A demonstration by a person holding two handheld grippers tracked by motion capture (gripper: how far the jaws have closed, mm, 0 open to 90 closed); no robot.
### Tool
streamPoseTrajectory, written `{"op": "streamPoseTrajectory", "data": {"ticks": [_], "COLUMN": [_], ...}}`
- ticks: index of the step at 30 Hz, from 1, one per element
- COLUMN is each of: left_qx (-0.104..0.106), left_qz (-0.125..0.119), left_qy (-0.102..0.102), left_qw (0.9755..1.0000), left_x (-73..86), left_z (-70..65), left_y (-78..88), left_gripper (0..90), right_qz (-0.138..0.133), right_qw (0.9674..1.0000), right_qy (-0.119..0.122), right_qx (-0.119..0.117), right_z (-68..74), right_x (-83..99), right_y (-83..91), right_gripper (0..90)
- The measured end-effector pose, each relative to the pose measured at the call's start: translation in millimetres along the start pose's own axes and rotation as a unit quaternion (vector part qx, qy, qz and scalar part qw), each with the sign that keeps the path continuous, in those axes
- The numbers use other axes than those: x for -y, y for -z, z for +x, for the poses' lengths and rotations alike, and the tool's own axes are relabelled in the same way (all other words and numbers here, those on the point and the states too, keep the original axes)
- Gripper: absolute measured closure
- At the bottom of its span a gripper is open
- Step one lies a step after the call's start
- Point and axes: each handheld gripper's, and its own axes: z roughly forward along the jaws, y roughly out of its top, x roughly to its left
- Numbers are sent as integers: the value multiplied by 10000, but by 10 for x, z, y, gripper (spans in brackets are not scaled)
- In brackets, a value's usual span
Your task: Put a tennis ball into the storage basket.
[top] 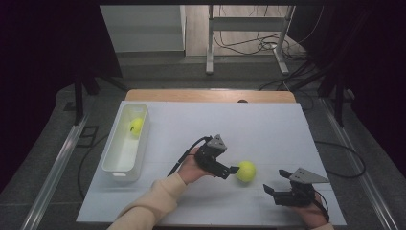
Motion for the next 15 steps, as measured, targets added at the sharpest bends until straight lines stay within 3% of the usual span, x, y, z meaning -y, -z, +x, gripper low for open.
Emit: {"op": "streamPoseTrajectory", "data": {"ticks": [15], "left_qx": [136], "left_qz": [44], "left_qy": [-42], "left_qw": [9999], "left_x": [-70], "left_z": [-57], "left_y": [-179], "left_gripper": [119], "right_qz": [8], "right_qw": [10000], "right_qy": [4], "right_qx": [4], "right_z": [0], "right_x": [2], "right_y": [-2], "right_gripper": [149]}}
